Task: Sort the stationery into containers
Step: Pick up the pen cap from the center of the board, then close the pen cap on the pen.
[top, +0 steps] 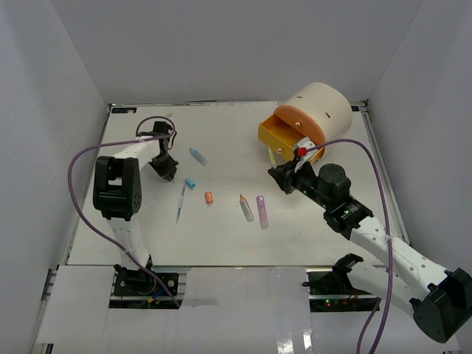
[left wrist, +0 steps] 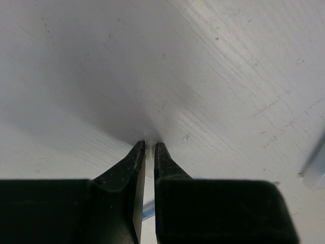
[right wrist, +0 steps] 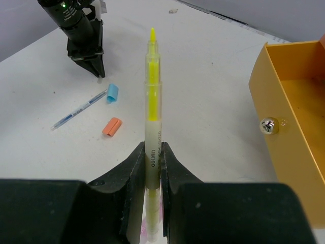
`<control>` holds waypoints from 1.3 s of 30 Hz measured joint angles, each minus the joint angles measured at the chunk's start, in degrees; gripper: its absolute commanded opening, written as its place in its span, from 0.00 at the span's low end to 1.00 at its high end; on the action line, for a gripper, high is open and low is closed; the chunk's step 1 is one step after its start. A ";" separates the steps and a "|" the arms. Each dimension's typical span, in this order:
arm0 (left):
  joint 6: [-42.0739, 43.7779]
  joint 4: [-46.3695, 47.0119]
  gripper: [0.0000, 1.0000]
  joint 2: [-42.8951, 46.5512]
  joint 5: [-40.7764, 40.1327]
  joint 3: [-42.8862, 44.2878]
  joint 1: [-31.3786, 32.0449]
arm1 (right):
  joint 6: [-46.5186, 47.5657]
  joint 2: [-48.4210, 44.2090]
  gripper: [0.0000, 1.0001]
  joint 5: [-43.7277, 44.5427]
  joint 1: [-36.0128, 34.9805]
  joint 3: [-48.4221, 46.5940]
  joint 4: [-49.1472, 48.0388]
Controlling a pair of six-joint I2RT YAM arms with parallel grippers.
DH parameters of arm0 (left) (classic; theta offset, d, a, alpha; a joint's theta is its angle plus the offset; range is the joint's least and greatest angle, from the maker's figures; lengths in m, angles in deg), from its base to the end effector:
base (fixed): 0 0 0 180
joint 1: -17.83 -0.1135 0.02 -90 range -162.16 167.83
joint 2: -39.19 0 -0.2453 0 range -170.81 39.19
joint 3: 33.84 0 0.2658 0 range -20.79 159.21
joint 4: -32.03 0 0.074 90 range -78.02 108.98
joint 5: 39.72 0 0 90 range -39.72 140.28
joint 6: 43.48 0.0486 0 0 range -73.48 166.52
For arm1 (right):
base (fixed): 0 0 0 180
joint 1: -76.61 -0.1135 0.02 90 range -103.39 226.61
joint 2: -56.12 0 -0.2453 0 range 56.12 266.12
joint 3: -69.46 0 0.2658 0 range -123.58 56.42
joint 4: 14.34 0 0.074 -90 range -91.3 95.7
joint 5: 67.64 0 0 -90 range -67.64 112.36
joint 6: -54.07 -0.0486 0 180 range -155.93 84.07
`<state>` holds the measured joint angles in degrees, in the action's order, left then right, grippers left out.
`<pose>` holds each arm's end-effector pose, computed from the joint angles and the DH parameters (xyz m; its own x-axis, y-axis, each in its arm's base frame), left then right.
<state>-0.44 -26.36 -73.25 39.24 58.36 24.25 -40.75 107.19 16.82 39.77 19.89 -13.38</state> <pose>0.3856 -0.0340 0.1290 -0.7177 -0.6411 -0.2718 -0.6627 0.7487 -0.0160 0.2003 0.1559 0.2921 -0.0909 0.0364 -0.9952 -0.6687 0.7383 0.0881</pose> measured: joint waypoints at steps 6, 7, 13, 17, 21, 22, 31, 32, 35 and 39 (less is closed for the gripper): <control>0.68 2.40 0.00 1.73 1.46 -2.10 -0.09 | 1.62 2.10 0.08 -3.10 -1.31 -0.17 0.48; 0.98 3.04 0.00 2.40 2.01 -2.69 -0.09 | 1.90 2.75 0.08 -3.80 -1.73 -0.42 0.87; 3.76 11.98 0.00 13.86 9.09 -8.24 -0.09 | 2.71 7.06 0.08 -5.31 -6.69 -4.24 2.97; 6.56 25.03 0.00 25.92 15.98 -13.68 -0.07 | 2.80 10.56 0.08 -4.68 -11.19 -7.85 2.89; 9.33 42.62 0.00 36.22 24.57 -21.70 0.00 | 2.40 15.52 0.08 -3.08 -15.10 -11.61 2.47; 9.70 46.12 0.00 38.03 26.56 -23.54 0.07 | 2.21 17.03 0.08 -2.62 -15.98 -12.59 2.32; 7.48 76.15 0.00 48.52 43.45 -37.55 1.68 | 1.33 24.57 0.08 1.25 -21.86 -14.69 -4.24; 6.82 78.55 0.00 49.03 44.74 -38.25 2.03 | 1.14 25.07 0.08 1.60 -22.10 -14.69 -5.16; 5.44 82.75 0.00 50.18 47.17 -39.23 2.86 | 0.74 26.38 0.08 2.84 -22.23 -14.69 -7.76; 4.66 86.01 0.00 51.67 48.37 -40.22 3.54 | 0.55 27.67 0.08 4.92 -22.18 -14.69 -10.27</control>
<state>4.22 59.65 -21.58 87.61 18.14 27.79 -40.21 134.86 21.74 17.59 5.20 -23.65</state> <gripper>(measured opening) 0.189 0.187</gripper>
